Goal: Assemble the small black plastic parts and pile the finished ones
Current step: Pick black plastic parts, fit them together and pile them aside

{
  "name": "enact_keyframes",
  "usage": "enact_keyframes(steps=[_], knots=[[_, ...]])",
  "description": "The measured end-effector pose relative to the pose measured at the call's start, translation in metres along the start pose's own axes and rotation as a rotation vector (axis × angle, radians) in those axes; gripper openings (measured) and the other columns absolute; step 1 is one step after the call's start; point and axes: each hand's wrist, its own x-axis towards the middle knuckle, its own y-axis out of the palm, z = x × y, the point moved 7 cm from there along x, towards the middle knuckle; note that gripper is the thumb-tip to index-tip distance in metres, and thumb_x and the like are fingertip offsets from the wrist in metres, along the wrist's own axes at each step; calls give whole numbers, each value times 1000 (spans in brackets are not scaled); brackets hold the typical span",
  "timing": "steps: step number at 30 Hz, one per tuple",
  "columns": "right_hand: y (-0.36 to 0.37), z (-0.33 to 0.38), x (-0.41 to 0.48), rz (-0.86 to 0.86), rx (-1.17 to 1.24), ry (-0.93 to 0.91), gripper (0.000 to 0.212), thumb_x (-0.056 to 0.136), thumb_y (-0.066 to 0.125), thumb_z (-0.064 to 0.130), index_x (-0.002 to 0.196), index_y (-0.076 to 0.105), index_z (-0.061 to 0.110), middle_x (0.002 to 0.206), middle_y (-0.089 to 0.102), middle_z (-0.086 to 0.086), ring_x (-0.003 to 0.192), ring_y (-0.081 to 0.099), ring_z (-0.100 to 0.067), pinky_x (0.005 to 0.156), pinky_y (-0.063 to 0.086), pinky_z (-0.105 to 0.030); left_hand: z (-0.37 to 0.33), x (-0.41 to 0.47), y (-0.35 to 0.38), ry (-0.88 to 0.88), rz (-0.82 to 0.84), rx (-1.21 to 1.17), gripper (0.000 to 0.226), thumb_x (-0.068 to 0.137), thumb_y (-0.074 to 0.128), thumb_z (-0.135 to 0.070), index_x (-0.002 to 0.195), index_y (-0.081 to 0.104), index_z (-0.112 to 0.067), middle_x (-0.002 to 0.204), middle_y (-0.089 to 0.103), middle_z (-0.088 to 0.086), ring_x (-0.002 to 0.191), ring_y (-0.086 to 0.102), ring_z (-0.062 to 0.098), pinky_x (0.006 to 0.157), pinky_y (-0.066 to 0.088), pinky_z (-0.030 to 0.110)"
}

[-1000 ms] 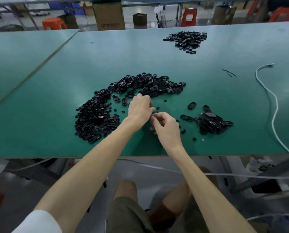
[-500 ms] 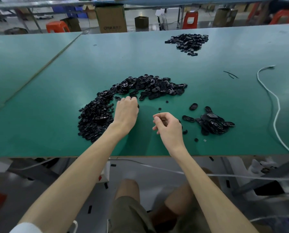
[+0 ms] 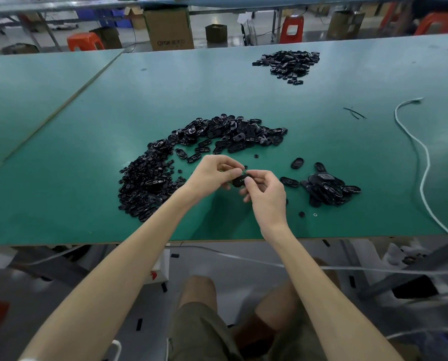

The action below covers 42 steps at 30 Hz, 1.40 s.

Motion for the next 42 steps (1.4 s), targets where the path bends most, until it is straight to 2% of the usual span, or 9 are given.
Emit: enact_keyframes(steps=[5, 9, 14, 19, 26, 29, 31, 37, 42], knots=[[-1, 0, 0, -14, 25, 16, 10, 99, 62, 5, 103, 66, 13, 79, 72, 1, 65, 68, -8, 62, 55, -24, 3, 17, -8, -1, -168, 238, 11, 97, 67, -9, 105, 75, -10, 94, 74, 6, 75, 66, 13, 71, 53, 29], [0, 2, -1, -6, 9, 16, 10, 99, 62, 4, 105, 66, 11, 82, 72, -2, 65, 69, -7, 61, 54, -22, -3, 35, 3, 4, -134, 393, 11, 97, 68, -13, 107, 74, -12, 100, 69, 0, 83, 59, 11, 79, 46, 24], [0, 2, -1, 2, -4, 16, 10, 100, 61, 4, 106, 65, 10, 82, 72, -5, 64, 68, -5, 59, 52, -20, -6, 45, 22, 12, -63, 512, 8, 95, 71, -20, 102, 72, -17, 104, 62, 4, 91, 64, 20, 84, 53, 35], [1, 3, 0, 12, -16, 16, 9, 100, 61, 5, 107, 65, 9, 81, 73, -6, 64, 67, -5, 60, 52, -21, -4, 43, 23, 14, -79, 560, 5, 94, 70, -19, 90, 68, -22, 102, 64, 4, 90, 65, 20, 86, 55, 41], [0, 3, 0, 3, -9, 17, 9, 100, 62, 5, 105, 65, 11, 79, 72, -4, 63, 67, -5, 60, 52, -21, 0, 34, 12, 10, -154, 551, 13, 100, 63, -19, 104, 73, -12, 105, 71, 6, 95, 66, 25, 87, 54, 41], [0, 4, 0, 0, 3, 16, 9, 99, 61, 4, 106, 65, 9, 79, 72, -3, 64, 68, -5, 59, 52, -20, 5, 26, 8, 38, -189, 461, 15, 101, 61, -14, 106, 75, -9, 105, 73, 6, 93, 65, 18, 87, 50, 29], [0, 4, -1, -1, 1, 16, 9, 99, 61, 4, 106, 66, 9, 79, 72, -3, 64, 68, -6, 59, 52, -20, 7, 19, 2, 45, -219, 301, 16, 101, 61, -11, 104, 77, -11, 97, 75, 4, 79, 62, 8, 77, 47, 17], [-1, 3, 1, -3, -1, 16, 9, 99, 62, 5, 107, 66, 9, 83, 73, -7, 61, 66, -4, 58, 51, -19, 14, 0, -8, 56, -240, -8, 13, 102, 63, -14, 100, 76, -13, 81, 70, -11, 65, 60, 5, 60, 44, 11], [-1, 3, 1, -6, 3, 16, 9, 99, 62, 5, 105, 66, 10, 85, 72, -4, 65, 69, -6, 59, 53, -21, 14, -12, -7, 87, -208, -82, 12, 99, 66, -10, 97, 73, -19, 92, 74, 7, 67, 63, 8, 60, 46, 12]])
